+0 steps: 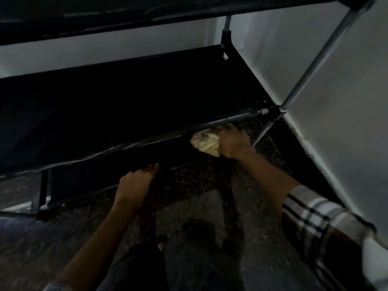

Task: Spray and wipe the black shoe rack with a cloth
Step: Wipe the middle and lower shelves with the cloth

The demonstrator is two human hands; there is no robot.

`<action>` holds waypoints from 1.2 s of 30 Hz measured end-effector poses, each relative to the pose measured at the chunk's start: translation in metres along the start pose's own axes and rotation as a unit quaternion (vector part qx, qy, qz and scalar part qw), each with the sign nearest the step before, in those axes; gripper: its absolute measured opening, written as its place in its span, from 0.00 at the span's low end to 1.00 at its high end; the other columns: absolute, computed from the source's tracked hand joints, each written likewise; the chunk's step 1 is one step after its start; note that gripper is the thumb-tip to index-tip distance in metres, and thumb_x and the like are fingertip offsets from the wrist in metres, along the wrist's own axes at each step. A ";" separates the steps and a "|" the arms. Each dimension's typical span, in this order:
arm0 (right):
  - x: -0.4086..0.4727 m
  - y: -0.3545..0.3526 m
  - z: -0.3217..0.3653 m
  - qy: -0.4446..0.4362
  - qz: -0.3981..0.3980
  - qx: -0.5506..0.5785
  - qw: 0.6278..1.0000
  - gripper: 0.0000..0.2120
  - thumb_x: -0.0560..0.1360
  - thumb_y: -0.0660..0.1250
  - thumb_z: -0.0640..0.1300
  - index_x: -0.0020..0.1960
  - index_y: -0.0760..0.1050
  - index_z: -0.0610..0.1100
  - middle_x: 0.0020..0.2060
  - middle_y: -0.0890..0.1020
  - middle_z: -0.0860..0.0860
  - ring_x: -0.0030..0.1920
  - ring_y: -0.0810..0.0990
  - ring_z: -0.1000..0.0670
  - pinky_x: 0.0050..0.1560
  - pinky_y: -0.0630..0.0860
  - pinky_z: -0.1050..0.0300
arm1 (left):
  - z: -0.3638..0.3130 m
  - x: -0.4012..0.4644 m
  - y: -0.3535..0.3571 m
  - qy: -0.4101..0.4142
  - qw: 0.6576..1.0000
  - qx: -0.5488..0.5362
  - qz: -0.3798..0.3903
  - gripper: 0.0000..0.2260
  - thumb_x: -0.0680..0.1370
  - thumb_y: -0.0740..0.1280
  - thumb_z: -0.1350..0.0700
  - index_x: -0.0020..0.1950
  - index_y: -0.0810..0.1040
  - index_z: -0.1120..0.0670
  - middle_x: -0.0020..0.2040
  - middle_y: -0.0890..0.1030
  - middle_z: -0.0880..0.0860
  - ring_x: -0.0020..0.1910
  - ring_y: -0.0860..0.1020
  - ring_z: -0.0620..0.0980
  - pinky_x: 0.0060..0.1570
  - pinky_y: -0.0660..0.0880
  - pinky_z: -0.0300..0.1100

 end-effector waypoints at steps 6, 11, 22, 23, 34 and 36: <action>-0.005 0.005 0.015 0.043 0.018 0.016 0.999 0.26 0.76 0.62 0.55 0.72 0.63 0.50 0.72 0.65 0.48 0.74 0.55 0.43 0.69 0.54 0.38 | -0.008 0.004 0.002 0.018 0.999 0.029 0.001 0.27 0.80 0.56 0.57 0.77 0.50 0.46 0.75 0.63 0.48 0.59 0.77 0.54 0.54 0.76 0.47; -0.016 0.036 0.124 -0.064 0.013 0.001 0.998 0.23 0.74 0.65 0.57 0.66 0.71 0.49 0.64 0.72 0.49 0.68 0.65 0.45 0.64 0.60 0.42 | -0.006 0.002 -0.003 0.002 1.000 -0.021 0.003 0.21 0.77 0.61 0.45 0.70 0.67 0.46 0.62 0.77 0.52 0.55 0.79 0.54 0.52 0.74 0.45; -0.005 -0.006 -0.001 0.095 -0.002 0.036 0.995 0.23 0.77 0.60 0.52 0.70 0.66 0.46 0.69 0.68 0.46 0.72 0.59 0.43 0.67 0.59 0.42 | -0.003 0.013 0.000 -0.003 1.000 0.021 -0.015 0.22 0.81 0.55 0.50 0.75 0.55 0.42 0.58 0.79 0.54 0.52 0.80 0.56 0.48 0.75 0.46; -0.004 -0.010 -0.012 0.117 -0.001 0.040 0.992 0.22 0.77 0.60 0.51 0.69 0.67 0.45 0.69 0.68 0.46 0.72 0.61 0.44 0.67 0.60 0.42 | -0.004 0.014 0.000 -0.001 0.999 0.025 -0.020 0.22 0.81 0.55 0.50 0.75 0.56 0.42 0.57 0.79 0.54 0.51 0.80 0.55 0.47 0.75 0.45; -0.016 0.027 0.114 -0.029 0.113 0.032 0.993 0.28 0.75 0.63 0.57 0.72 0.62 0.52 0.71 0.66 0.47 0.73 0.56 0.41 0.68 0.55 0.41 | -0.009 0.009 -0.009 0.004 1.000 -0.008 -0.019 0.18 0.78 0.59 0.47 0.67 0.69 0.45 0.55 0.80 0.54 0.51 0.80 0.56 0.48 0.75 0.46; -0.018 0.021 0.097 -0.016 0.128 0.060 0.990 0.29 0.76 0.62 0.54 0.75 0.59 0.53 0.73 0.63 0.48 0.74 0.55 0.42 0.70 0.52 0.40 | -0.009 0.010 -0.009 0.006 1.000 -0.009 -0.022 0.20 0.78 0.59 0.48 0.71 0.64 0.43 0.55 0.80 0.55 0.52 0.80 0.57 0.47 0.75 0.46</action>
Point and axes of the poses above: each hand's wrist, its own x-axis towards the middle knuckle, its own y-axis out of the palm, z = x × y, the point moved 8 cm from there along x, towards the middle knuckle
